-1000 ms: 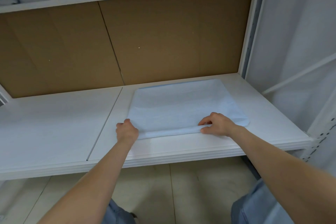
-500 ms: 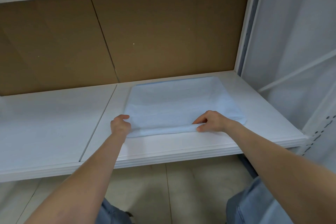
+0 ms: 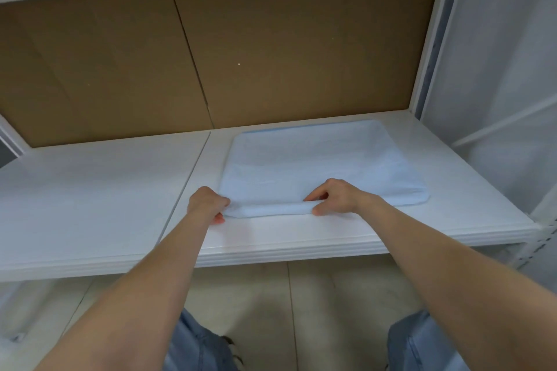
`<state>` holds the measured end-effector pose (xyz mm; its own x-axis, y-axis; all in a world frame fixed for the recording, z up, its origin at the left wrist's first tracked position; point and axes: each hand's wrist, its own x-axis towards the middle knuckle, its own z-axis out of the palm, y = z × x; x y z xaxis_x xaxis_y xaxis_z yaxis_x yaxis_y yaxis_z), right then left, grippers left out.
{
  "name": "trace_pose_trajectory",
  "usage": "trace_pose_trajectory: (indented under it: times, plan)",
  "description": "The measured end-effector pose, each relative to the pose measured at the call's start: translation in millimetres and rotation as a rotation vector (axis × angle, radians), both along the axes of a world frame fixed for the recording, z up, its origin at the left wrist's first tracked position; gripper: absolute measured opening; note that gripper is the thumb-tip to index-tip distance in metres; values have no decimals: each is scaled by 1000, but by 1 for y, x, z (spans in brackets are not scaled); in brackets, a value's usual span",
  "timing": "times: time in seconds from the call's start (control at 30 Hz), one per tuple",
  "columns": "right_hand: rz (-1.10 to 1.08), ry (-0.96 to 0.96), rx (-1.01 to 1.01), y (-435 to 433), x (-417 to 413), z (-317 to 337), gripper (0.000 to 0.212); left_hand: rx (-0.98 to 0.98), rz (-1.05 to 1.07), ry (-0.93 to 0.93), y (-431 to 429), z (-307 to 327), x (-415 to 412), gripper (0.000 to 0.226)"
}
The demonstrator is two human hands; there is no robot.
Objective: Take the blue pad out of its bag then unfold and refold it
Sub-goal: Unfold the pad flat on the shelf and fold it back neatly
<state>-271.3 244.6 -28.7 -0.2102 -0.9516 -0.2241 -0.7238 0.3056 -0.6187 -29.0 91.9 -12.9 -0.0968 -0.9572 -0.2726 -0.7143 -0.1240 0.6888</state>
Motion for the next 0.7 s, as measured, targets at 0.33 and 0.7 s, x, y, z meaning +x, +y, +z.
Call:
trace_pose_trajectory:
  times: [0.33,0.7]
  plan:
    - [-8,-101,-1,0,-2,2,31,18,-1,23,0,5,-5,21]
    - [-47,54,-4,18,-18,7,34,-420,-327,-738,12,8,-18,40]
